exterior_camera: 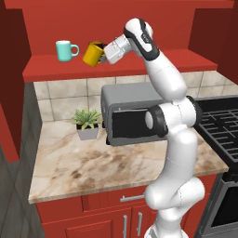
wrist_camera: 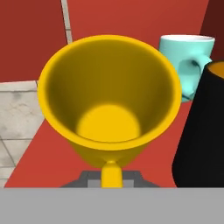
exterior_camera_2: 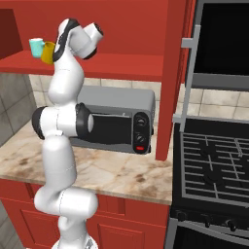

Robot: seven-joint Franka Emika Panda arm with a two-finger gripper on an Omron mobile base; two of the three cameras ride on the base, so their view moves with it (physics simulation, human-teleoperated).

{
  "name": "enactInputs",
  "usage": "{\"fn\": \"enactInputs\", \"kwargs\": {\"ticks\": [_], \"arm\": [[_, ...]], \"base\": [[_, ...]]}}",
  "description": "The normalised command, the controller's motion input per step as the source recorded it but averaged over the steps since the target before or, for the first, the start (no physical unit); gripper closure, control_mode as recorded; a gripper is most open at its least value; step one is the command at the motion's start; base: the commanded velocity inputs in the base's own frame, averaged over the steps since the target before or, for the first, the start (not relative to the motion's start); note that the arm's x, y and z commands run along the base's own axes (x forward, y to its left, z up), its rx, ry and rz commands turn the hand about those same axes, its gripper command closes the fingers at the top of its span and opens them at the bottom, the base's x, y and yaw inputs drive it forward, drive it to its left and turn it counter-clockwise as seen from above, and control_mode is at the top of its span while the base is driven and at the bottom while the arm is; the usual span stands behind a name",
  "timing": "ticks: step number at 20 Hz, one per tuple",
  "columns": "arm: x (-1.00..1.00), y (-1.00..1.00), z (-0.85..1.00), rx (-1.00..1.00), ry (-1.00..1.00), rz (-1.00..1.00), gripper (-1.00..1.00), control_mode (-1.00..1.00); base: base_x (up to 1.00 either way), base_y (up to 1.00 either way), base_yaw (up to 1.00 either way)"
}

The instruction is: Pick the mug on the counter and place it in the cabinet with the handle facing the right, like the mugs already inside.

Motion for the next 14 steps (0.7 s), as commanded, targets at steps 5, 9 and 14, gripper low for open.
{"fn": "enactInputs", "kwargs": {"ticks": [5, 9, 14], "arm": [[0.11, 0.2, -0.14, 0.0, -0.03, 0.0, -1.0, -1.0], [0.12, 0.17, -0.07, 0.0, 0.0, 0.0, -1.0, -1.0], [0.08, 0.02, 0.0, 0.0, 0.0, 0.0, -1.0, -1.0]], "base": [[0.0, 0.0, 0.0], [0.0, 0.0, 0.0], [0.0, 0.0, 0.0]]}}
